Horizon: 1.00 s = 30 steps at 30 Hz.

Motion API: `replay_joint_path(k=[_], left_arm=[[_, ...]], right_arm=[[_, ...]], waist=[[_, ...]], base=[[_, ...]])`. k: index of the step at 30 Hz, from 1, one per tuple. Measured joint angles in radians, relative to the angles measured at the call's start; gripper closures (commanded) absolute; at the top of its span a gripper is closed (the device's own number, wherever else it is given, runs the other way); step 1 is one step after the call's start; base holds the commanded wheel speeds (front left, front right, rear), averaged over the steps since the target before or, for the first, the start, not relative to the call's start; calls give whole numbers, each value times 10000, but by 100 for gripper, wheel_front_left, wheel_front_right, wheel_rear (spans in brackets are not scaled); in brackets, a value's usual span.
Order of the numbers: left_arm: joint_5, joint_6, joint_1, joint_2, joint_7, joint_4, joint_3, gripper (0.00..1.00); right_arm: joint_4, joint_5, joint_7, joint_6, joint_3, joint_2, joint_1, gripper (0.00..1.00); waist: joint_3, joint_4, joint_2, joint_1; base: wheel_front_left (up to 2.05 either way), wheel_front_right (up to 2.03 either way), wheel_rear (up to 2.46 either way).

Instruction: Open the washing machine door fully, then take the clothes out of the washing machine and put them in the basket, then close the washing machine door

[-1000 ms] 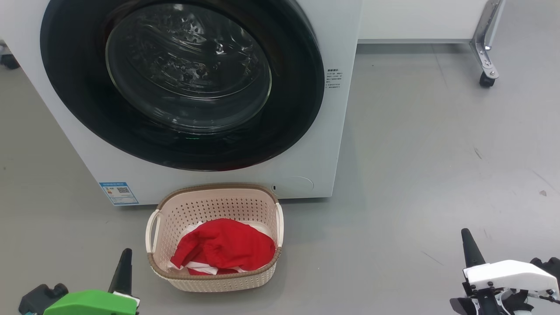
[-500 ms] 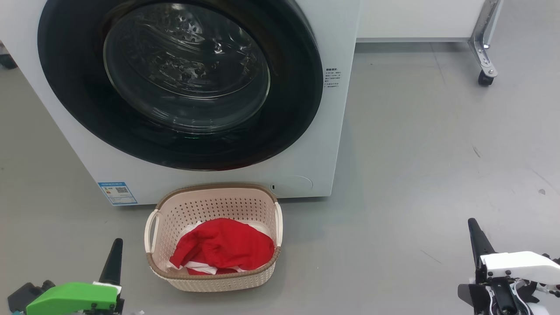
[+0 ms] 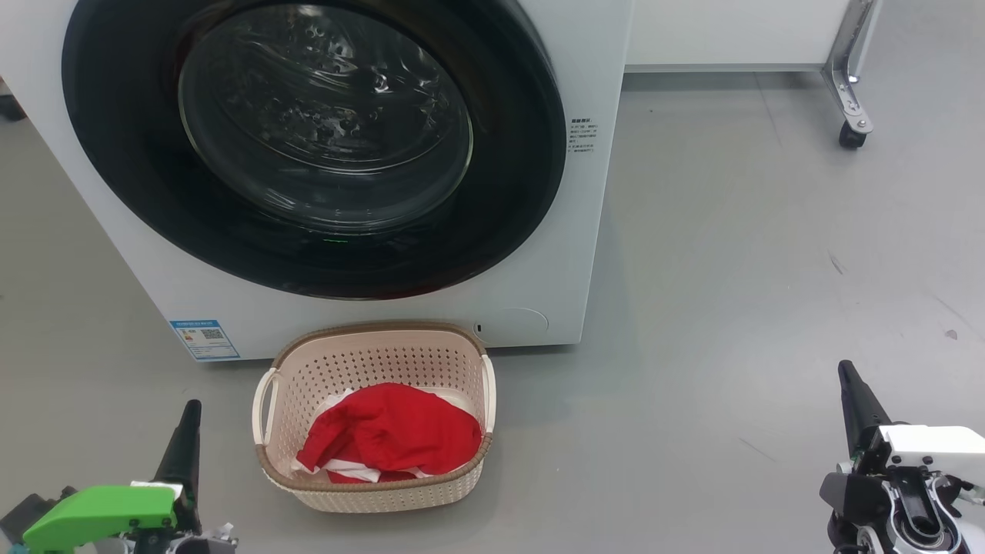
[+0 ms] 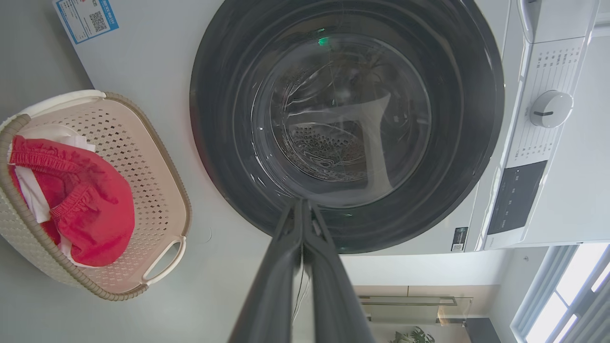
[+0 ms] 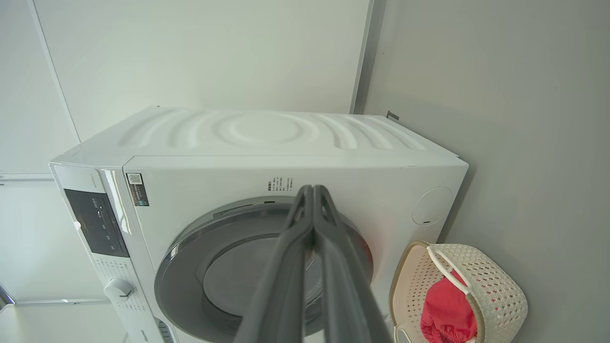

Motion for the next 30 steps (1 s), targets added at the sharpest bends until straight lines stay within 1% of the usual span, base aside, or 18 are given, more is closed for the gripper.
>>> replay_joint_path(k=[3,30], left_arm=[[-31,-63,-47,2,35,12,6,100],[-31,-71,-65,0,36,155,27,100]], right_arm=[[13,42,0,2,-33,-8,-48,100],[82,42,13,19,-63,-8,-95,100]], waist=[[-1,0,0,0],[-6,0,0,0]], base=[[0,0,0],[0,0,0]])
